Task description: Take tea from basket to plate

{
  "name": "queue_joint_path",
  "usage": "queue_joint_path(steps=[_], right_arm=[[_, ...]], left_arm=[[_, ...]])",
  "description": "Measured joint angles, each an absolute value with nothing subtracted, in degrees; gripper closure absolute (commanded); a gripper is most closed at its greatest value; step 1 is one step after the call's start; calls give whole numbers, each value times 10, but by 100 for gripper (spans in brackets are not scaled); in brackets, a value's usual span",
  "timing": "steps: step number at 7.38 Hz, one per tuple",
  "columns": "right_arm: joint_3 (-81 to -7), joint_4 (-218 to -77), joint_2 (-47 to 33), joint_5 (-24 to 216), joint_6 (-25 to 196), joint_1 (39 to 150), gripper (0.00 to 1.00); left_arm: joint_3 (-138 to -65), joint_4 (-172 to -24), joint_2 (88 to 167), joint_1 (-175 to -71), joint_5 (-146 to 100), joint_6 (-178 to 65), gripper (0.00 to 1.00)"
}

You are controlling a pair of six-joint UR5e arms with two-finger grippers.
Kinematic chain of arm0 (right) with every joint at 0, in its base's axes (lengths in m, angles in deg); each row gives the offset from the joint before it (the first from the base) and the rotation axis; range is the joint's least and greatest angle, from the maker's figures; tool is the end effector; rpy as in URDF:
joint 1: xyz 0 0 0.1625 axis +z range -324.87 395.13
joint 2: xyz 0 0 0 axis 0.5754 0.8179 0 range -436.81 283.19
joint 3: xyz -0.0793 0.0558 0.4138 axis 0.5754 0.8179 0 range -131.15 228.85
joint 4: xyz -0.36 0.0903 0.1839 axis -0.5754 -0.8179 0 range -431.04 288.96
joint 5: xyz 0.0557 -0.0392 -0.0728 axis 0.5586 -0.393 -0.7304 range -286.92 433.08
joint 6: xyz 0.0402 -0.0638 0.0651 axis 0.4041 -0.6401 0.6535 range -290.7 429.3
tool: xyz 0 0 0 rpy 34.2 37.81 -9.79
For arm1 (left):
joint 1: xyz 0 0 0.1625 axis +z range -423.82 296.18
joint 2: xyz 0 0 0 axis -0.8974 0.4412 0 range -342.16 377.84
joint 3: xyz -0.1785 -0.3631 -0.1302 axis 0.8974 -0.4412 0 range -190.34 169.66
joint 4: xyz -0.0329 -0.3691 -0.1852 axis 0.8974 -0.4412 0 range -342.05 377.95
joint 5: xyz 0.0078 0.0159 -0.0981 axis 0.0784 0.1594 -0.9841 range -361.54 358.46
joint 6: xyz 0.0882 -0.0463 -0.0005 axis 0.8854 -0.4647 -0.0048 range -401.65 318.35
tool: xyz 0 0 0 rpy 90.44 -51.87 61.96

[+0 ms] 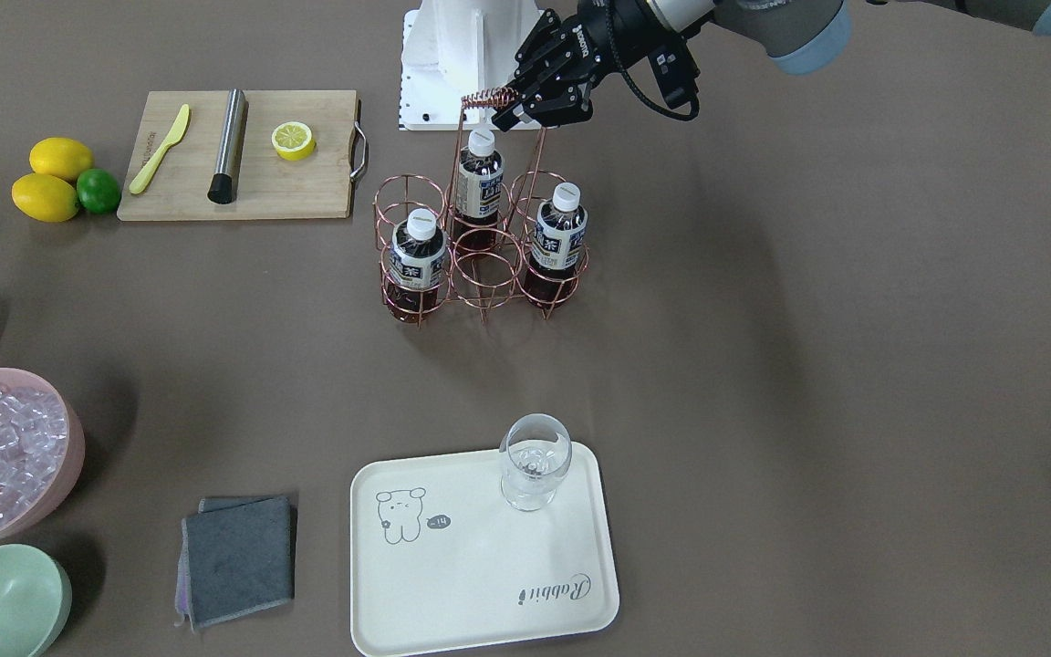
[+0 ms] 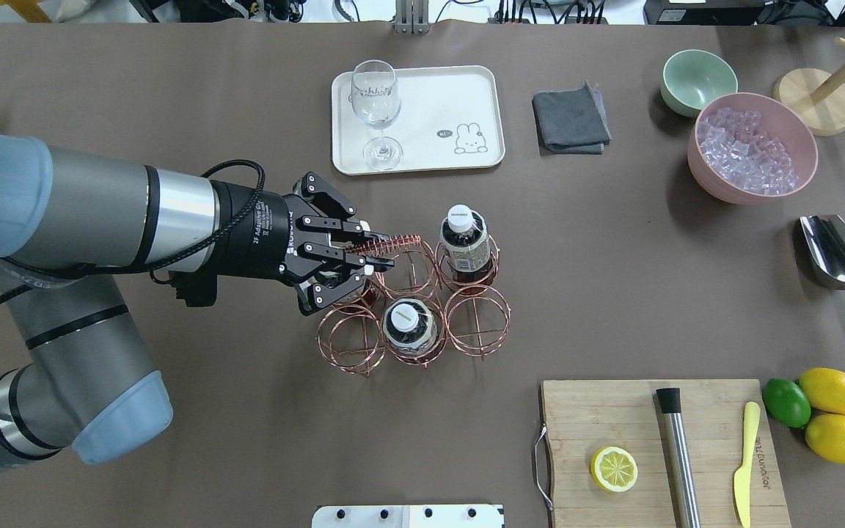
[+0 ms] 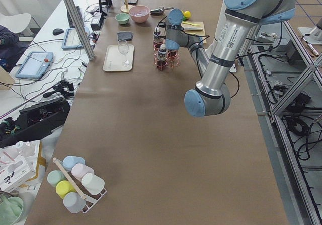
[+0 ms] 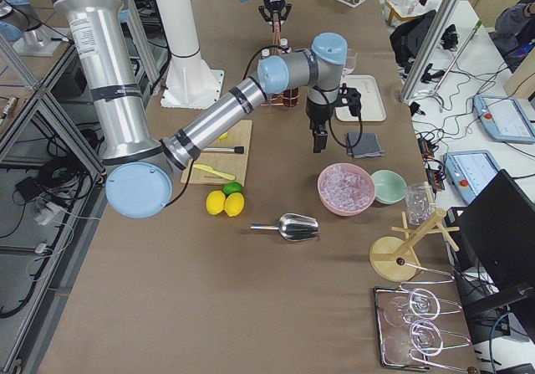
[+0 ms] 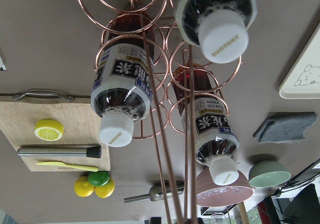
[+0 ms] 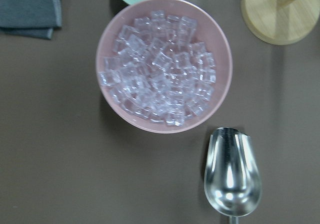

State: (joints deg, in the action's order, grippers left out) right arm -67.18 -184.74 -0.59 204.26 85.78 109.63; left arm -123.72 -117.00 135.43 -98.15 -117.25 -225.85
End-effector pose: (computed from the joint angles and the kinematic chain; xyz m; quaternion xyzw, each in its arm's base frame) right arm -0.0735 -0.5183 0.3685 0.0302 -0.3708 -0.0413 0.9273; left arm 0.3809 -0.3693 0.1261 -0.4905 0.5531 -0.5164 0.4323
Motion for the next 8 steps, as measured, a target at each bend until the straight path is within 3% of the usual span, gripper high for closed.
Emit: queue_joint_path(steps=[5, 8], right_arm=[[-693, -1903, -170, 2037, 1175, 936, 0], [-630, -1904, -262, 2028, 1263, 876, 0]], left_arm=[[-1237, -1171, 1354, -981, -1170, -2259, 100], [-1237, -1171, 1354, -980, -1169, -2259, 100]])
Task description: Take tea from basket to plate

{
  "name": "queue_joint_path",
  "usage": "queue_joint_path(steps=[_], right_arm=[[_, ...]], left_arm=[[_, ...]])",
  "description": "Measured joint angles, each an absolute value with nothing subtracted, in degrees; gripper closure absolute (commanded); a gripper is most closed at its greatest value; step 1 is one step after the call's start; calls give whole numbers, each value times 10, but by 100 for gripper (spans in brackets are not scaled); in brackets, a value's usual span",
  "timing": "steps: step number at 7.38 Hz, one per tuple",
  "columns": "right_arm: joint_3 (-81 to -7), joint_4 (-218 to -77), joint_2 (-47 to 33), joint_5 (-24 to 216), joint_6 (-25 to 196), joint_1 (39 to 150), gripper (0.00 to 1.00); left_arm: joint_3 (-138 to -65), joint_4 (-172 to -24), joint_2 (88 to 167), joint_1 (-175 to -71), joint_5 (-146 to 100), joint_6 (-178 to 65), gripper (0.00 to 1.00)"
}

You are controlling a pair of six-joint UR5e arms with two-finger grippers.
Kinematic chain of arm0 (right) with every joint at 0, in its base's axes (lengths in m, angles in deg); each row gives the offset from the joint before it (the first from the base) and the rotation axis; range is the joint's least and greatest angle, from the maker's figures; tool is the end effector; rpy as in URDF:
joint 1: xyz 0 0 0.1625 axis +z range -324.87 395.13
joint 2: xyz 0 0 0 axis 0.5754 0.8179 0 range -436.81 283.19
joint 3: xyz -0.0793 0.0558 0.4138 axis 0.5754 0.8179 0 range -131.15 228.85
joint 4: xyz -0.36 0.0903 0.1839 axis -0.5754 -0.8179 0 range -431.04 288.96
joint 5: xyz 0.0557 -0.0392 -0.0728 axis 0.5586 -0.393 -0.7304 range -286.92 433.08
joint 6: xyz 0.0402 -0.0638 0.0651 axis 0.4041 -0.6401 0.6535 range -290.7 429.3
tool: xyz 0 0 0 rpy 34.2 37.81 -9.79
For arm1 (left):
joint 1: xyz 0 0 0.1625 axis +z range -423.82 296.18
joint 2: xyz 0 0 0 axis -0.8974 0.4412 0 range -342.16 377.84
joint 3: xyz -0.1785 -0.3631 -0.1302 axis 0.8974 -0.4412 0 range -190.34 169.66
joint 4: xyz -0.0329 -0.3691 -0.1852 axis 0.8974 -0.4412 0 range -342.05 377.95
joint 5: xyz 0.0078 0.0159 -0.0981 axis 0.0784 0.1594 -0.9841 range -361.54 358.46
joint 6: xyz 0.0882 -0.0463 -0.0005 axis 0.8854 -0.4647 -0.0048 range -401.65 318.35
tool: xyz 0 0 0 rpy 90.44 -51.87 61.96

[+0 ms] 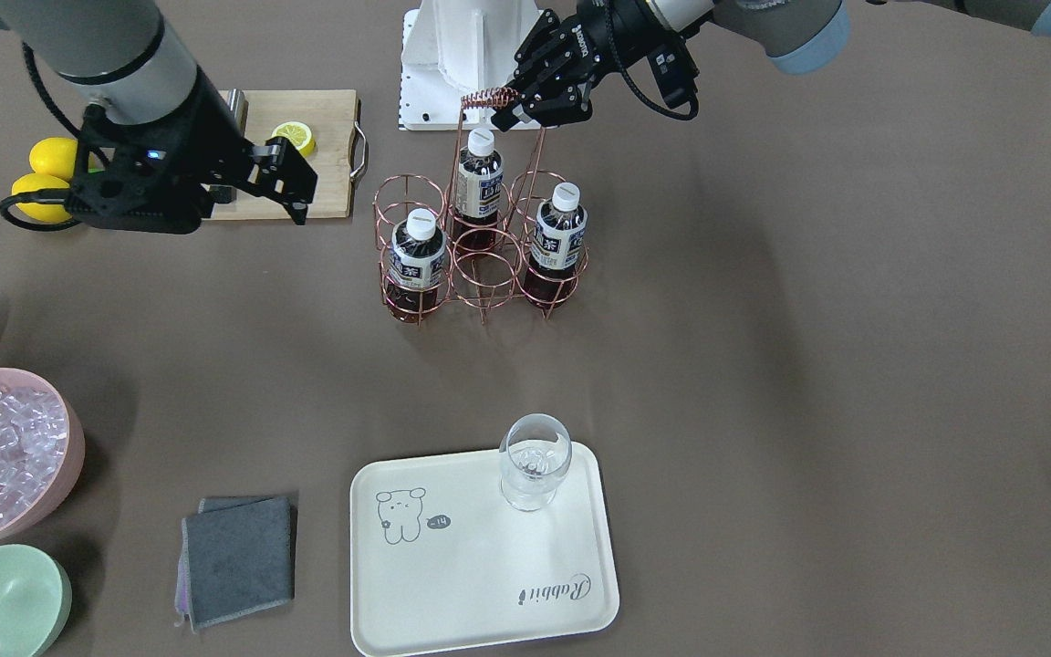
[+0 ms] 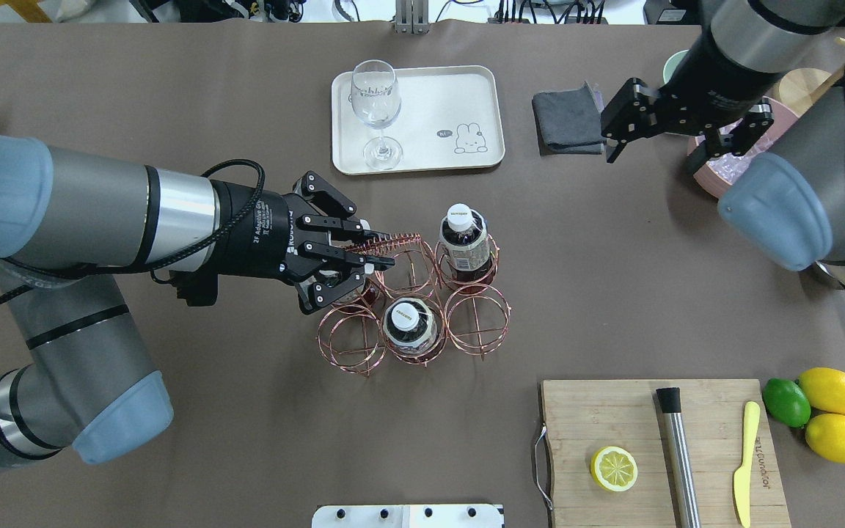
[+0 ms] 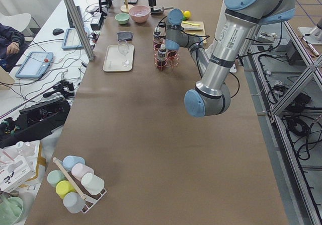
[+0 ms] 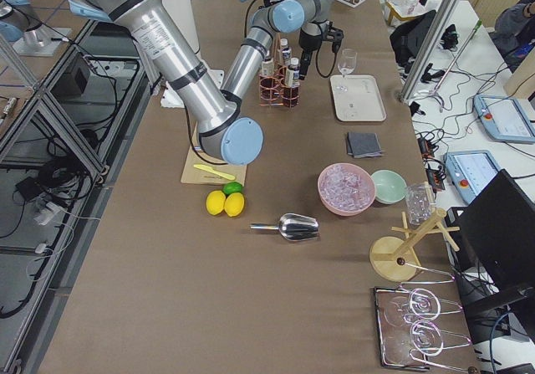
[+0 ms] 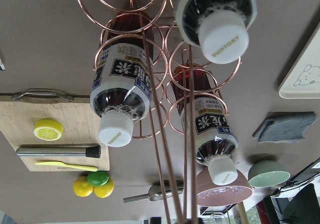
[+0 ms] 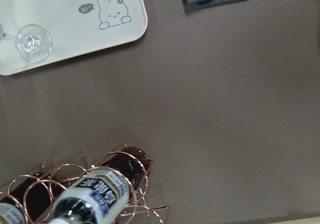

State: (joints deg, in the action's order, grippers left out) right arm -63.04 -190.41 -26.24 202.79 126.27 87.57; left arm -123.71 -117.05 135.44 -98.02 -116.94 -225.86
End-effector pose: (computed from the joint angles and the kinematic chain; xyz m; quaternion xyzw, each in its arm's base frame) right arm -0.3004 -0.5048 0.1590 -0.0641 -0.4117 0.0603 0.9071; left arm 0.3817 -0.3689 0.1259 -0.4900 0.5540 -0.5168 0.4311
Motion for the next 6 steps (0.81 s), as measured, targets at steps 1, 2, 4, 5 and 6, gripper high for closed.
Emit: queue_joint_path(steps=[1, 2, 4, 5, 6], right_arm=[[-603, -1904, -301, 2006, 1309, 844, 0], [-579, -1904, -330, 1991, 1330, 825, 0], [-526, -1912, -386, 1964, 1340, 797, 5], [-508, -1916, -404, 1951, 1340, 784, 8], [-499, -1918, -412, 1941, 1339, 771, 12]], left_arm=[[-1237, -1171, 1354, -980, -1169, -2259, 100], [-1237, -1171, 1354, -980, -1169, -2259, 100], [-1236, -1171, 1354, -980, -1169, -2259, 100], [-1236, -1171, 1354, -980, -1169, -2259, 100], [-1236, -1171, 1354, -980, -1168, -2259, 100]])
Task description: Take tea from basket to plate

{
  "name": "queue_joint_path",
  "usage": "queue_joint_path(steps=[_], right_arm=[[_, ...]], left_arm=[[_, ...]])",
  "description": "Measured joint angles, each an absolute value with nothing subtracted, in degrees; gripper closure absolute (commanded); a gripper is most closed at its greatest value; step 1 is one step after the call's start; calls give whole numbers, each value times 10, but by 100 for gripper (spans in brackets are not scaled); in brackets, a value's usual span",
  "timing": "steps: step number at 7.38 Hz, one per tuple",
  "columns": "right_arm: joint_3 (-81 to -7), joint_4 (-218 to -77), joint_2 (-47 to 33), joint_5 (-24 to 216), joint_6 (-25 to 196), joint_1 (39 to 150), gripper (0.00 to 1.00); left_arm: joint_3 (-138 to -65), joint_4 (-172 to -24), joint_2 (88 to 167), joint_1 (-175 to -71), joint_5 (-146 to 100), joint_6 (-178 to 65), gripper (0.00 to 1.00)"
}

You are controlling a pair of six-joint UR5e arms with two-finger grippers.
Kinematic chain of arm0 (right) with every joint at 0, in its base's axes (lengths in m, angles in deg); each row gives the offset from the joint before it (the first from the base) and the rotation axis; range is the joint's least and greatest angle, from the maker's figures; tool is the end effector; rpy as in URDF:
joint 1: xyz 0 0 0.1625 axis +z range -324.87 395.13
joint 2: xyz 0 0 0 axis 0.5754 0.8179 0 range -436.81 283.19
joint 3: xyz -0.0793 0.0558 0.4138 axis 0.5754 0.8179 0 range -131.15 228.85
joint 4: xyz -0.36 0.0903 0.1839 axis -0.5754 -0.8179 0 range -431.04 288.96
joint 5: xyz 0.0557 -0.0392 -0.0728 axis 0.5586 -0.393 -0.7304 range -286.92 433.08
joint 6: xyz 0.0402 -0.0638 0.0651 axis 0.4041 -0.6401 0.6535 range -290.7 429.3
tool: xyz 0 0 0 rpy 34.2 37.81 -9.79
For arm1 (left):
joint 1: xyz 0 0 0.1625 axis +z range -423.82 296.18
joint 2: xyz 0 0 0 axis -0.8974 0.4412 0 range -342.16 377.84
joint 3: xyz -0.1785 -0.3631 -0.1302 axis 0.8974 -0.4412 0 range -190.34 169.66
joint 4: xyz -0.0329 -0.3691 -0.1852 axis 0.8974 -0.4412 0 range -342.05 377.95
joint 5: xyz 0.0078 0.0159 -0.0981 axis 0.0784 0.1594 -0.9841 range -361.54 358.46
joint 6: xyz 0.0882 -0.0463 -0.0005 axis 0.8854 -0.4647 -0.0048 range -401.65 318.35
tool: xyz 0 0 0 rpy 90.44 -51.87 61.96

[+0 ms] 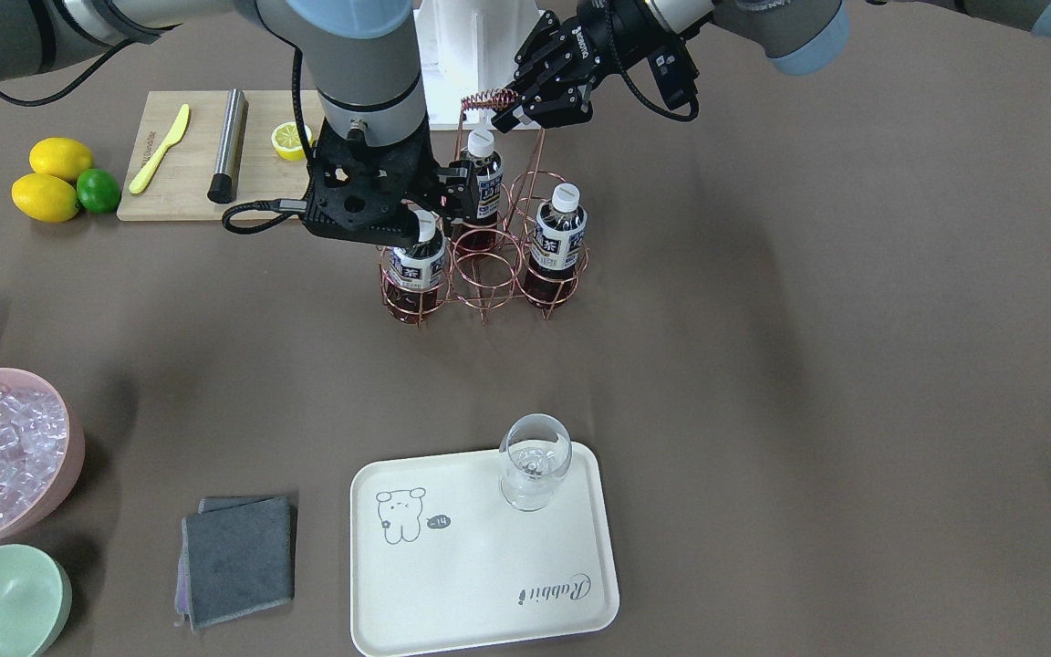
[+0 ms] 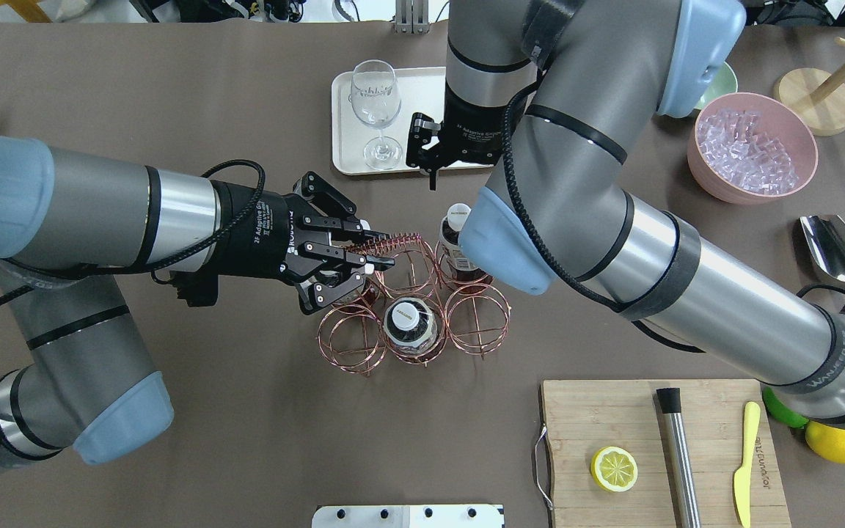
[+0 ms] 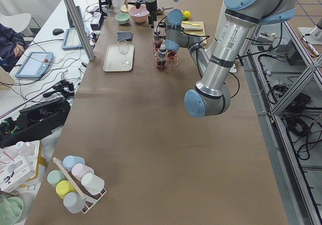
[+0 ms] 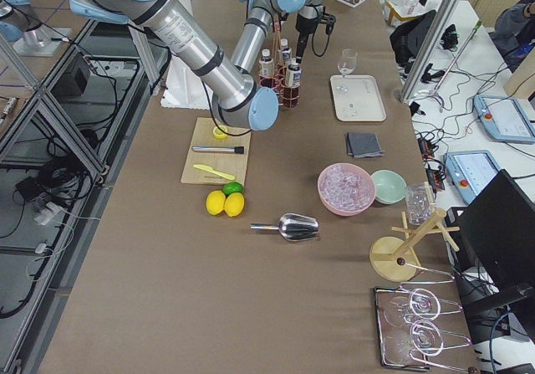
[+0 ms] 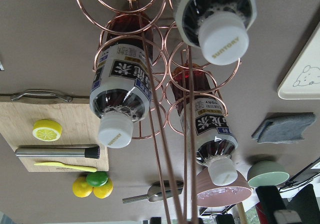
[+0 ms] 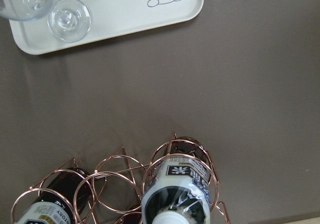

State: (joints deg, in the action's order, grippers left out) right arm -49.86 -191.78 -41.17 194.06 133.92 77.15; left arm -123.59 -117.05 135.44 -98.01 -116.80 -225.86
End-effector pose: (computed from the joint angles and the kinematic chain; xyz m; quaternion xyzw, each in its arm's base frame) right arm -0.4302 -0.4980 0.0793 -0.0645 -0.3655 0.0604 0.9266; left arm 0.3824 -0.3696 0.1266 -0.4892 0.5539 -0.5181 0.4306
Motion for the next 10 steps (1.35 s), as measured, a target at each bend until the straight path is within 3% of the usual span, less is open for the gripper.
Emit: queue_joint_path(steps=[2, 5, 6, 7, 9, 10], right_arm=[[-493, -1919, -414, 1929, 1337, 756, 22], [-493, -1919, -410, 1906, 1334, 735, 24], [-492, -1919, -408, 1900, 1327, 733, 28], [-491, -1920, -408, 1893, 1319, 733, 39], [-490, -1919, -409, 1889, 1314, 733, 40], [-490, -1919, -409, 1889, 1315, 733, 45]], left_arm=[[-1236, -1171, 1354, -978, -1164, -2259, 100], [-1235, -1173, 1354, -976, -1161, -2259, 100], [-1235, -1173, 1354, -976, -1160, -2259, 100], [-1235, -1173, 1354, -976, -1160, -2259, 100], [-1235, -1173, 1354, -976, -1160, -2259, 100], [-1235, -1173, 1354, -976, -1160, -2259, 100]])
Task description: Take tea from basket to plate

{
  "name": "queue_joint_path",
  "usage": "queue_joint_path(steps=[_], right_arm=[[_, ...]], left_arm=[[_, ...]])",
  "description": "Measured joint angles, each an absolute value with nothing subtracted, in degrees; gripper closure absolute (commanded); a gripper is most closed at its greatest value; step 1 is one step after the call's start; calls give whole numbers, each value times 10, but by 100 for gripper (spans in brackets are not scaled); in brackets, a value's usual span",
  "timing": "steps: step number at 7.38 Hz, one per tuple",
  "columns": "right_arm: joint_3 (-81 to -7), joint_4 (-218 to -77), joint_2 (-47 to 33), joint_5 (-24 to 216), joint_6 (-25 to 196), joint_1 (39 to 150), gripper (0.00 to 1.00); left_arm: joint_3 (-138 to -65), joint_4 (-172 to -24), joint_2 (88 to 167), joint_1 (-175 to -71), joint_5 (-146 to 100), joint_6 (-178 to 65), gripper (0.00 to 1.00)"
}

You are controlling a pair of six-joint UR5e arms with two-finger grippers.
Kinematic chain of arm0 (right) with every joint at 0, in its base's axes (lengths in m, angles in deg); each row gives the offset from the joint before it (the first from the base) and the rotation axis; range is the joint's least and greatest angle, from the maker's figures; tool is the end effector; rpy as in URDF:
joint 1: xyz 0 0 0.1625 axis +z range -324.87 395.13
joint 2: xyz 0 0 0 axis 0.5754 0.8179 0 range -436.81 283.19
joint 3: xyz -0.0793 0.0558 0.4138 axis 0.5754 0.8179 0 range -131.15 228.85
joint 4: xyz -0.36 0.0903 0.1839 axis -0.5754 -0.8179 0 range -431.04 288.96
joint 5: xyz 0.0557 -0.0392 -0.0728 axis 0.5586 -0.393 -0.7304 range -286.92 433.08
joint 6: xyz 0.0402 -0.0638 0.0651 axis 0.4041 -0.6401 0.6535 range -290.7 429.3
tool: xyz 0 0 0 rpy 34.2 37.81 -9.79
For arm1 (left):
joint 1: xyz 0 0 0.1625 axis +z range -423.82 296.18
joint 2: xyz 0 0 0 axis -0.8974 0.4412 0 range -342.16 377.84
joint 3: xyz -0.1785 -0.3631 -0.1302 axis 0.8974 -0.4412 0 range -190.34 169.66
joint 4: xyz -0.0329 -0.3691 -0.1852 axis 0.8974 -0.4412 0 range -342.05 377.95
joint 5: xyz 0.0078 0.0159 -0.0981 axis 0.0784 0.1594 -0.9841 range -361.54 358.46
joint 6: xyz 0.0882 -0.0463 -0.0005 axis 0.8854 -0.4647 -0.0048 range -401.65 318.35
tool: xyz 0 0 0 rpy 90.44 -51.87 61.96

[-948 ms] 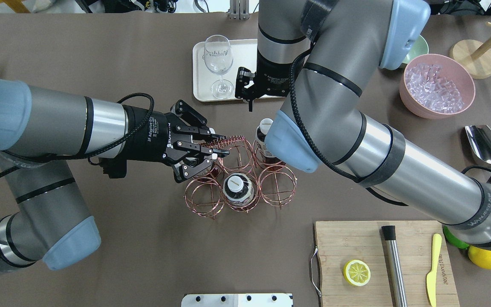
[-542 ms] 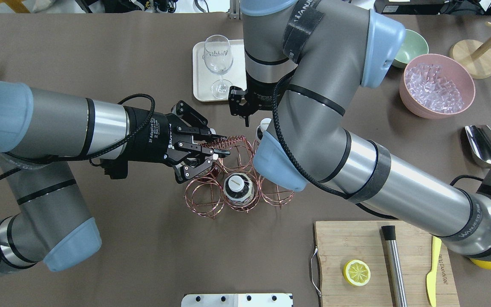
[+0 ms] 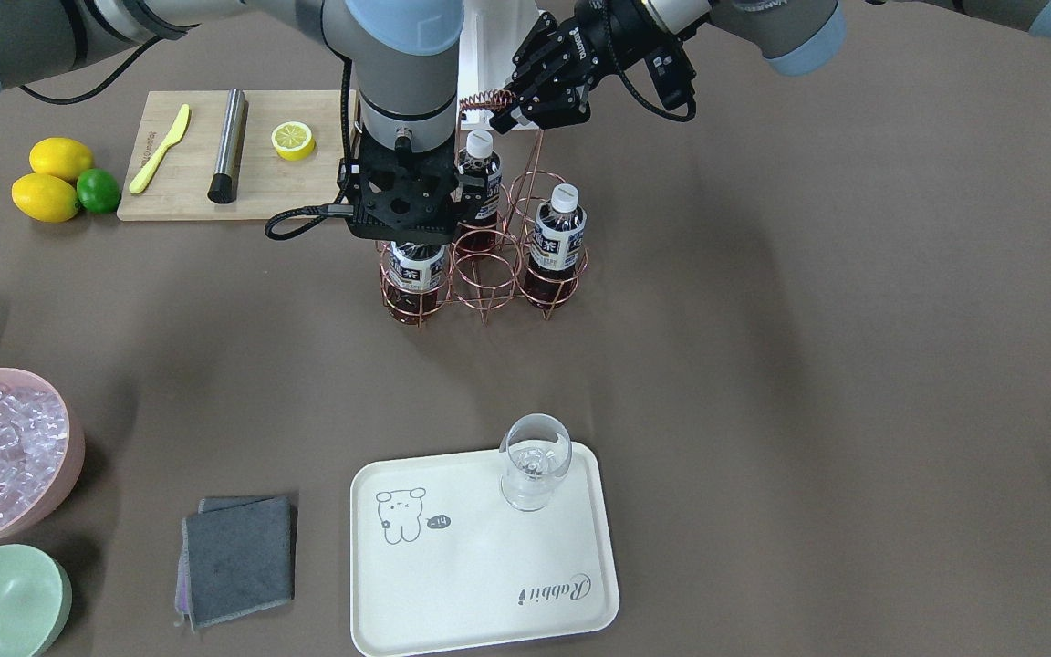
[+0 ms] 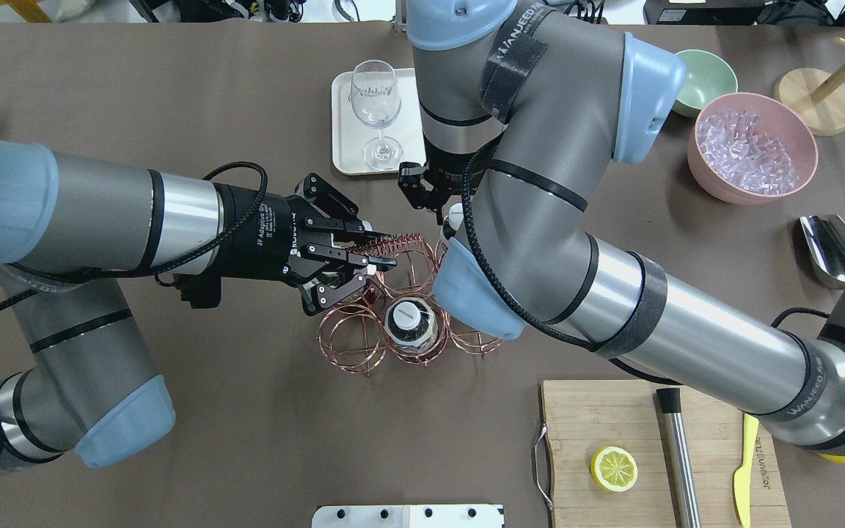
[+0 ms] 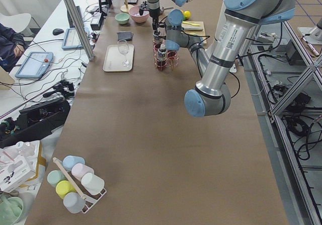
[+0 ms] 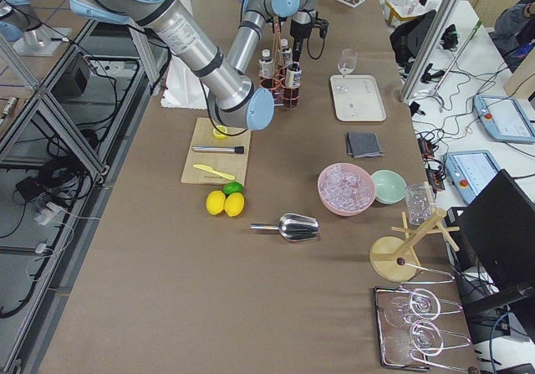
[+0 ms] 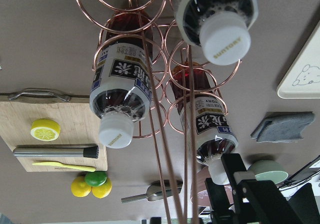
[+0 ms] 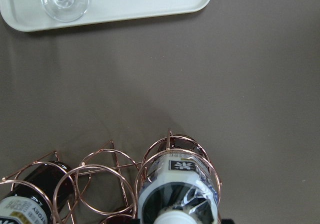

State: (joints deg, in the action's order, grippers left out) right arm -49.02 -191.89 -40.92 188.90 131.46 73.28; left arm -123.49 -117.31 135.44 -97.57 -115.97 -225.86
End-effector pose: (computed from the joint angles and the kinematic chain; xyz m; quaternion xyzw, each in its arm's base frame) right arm -0.4637 -0.4785 0.0907 -0.0380 -0.3365 0.0247 0.9406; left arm 0.3852 -0.3682 0.1267 -0.4881 0.5563 -0.5187 0.4281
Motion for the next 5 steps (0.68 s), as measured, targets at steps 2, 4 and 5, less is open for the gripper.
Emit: queue_joint_path(steps=[2, 4, 5], right_arm=[[-491, -1919, -408, 1890, 1315, 733, 89], [-493, -1919, -409, 1891, 1315, 733, 100], [-495, -1919, -410, 1892, 1315, 733, 100]], left_arm=[[-1235, -1174, 1354, -976, -1160, -2259, 100], [-1235, -1173, 1355, -976, -1160, -2259, 100], [-1235, -1174, 1356, -976, -1160, -2260, 100]])
